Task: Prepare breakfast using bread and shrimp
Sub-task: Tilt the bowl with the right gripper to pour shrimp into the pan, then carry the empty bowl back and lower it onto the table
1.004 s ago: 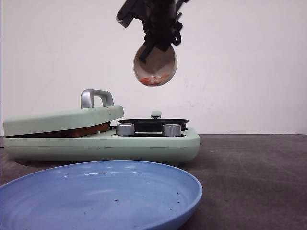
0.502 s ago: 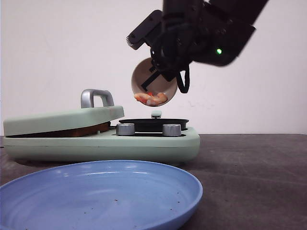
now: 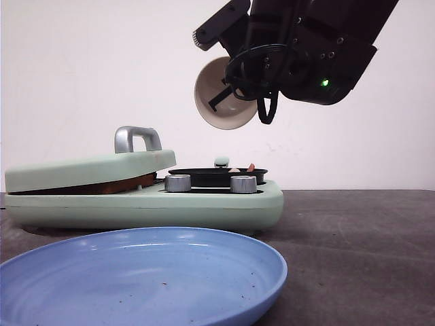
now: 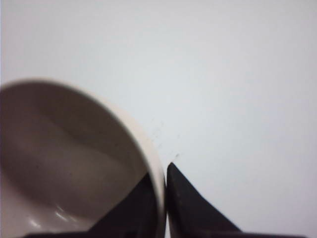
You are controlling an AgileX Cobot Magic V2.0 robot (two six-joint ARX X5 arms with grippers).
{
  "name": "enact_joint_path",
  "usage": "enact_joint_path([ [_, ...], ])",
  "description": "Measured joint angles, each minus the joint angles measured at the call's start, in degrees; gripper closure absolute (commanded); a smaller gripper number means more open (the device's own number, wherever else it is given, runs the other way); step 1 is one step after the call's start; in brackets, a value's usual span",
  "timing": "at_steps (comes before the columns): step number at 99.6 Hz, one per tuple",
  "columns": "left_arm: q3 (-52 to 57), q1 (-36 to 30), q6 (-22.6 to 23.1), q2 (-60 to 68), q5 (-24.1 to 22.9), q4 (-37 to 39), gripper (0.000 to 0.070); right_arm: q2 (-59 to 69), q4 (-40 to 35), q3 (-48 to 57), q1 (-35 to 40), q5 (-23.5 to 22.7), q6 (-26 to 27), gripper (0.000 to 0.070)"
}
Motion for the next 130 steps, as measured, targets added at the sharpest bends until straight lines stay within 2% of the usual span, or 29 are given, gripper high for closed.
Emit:
enact_joint_path([
  [43, 0.0, 0.0, 0.0, 0.0, 0.0, -0.2, 0.0347, -0.1, -3.9, 0.0, -0.1, 0.5, 8.6, 0.0700],
  [63, 0.0, 0.0, 0.0, 0.0, 0.0, -0.2, 0.0347, -3.8, -13.0, 0.0, -0.1, 1.4, 10.9, 0.0700],
  [88, 0.0, 0.0, 0.0, 0.0, -0.6, -3.4, 0.0347, -15.3, -34.0, 0.3, -1.1, 0.8, 18.8, 0.0700],
  [107, 0.0, 0.0, -0.1, 0.0, -1.5, -8.4, 0.0347, -24.7, -56.4, 3.5, -3.7, -4.1, 27.8, 0.0700],
  [130, 0.0, 0.0, -0.3, 0.0, -1.5, -8.5, 0.0347, -31.8, -80.6, 12.2, -9.2, -11.3, 39.5, 0.0700],
])
